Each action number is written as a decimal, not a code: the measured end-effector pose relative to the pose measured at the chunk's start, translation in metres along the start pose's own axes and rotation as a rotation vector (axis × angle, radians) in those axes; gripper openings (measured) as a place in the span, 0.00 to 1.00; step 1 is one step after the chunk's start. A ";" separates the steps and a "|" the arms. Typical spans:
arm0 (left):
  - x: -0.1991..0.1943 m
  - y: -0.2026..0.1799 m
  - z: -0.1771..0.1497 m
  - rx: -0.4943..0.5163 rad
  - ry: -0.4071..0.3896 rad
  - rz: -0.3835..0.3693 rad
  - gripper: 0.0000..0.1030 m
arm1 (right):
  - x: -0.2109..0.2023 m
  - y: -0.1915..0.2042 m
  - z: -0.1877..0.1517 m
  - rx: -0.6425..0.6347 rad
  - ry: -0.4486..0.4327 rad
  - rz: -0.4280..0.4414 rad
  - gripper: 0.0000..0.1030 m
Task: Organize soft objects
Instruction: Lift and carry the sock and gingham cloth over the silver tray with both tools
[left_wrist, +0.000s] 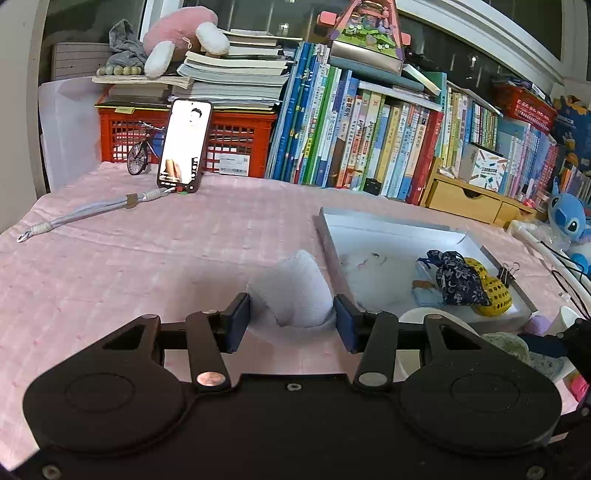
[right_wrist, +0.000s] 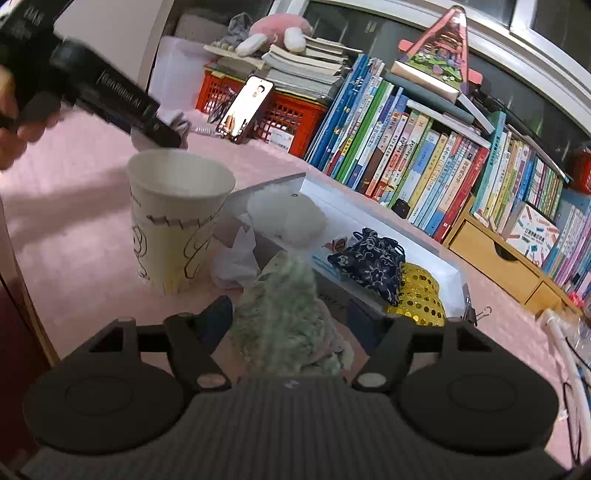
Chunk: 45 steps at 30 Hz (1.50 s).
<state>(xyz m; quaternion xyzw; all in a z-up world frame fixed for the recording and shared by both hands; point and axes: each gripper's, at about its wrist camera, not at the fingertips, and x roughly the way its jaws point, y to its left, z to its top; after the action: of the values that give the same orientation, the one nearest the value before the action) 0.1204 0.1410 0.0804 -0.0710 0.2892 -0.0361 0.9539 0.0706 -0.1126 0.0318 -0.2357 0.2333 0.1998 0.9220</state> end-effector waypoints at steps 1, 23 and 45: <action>0.000 -0.001 0.001 0.003 0.000 -0.001 0.45 | 0.001 0.002 -0.001 -0.013 0.002 -0.002 0.80; 0.012 -0.042 0.056 0.086 0.026 -0.151 0.45 | -0.017 -0.039 0.034 0.106 -0.061 0.057 0.36; 0.156 -0.100 0.135 0.109 0.276 -0.195 0.46 | 0.110 -0.196 0.092 0.782 0.106 0.178 0.37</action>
<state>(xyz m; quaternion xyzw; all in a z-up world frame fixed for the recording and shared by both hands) 0.3223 0.0406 0.1216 -0.0413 0.4068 -0.1533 0.8996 0.2844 -0.1943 0.1127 0.1439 0.3585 0.1625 0.9080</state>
